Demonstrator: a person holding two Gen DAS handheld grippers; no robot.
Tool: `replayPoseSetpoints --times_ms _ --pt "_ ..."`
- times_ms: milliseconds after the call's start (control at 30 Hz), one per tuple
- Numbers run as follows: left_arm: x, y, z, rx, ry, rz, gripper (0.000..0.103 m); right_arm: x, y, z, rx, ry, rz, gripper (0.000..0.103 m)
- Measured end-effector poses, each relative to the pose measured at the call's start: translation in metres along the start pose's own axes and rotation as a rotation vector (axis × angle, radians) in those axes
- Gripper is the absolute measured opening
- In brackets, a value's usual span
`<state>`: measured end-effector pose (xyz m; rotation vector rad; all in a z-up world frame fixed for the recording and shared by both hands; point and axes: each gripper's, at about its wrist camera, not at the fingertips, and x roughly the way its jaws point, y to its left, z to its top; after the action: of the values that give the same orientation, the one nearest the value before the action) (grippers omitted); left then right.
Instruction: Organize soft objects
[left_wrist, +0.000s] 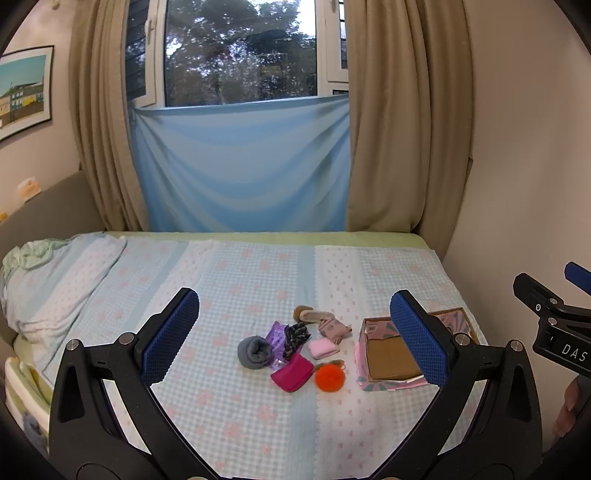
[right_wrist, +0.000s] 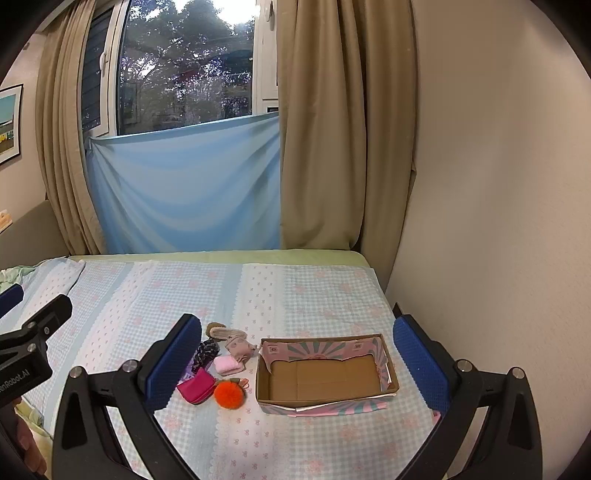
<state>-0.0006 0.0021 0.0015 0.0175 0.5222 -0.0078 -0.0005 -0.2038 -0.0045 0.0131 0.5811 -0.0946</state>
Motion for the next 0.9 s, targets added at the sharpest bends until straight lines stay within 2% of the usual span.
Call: replayPoseSetpoints --times_ms 900 --pt "0.0007 0.0060 -0.0019 -0.002 0.005 -0.001 0.103 0.0038 0.0021 -0.0013 -0.010 -0.016 0.018 0.103"
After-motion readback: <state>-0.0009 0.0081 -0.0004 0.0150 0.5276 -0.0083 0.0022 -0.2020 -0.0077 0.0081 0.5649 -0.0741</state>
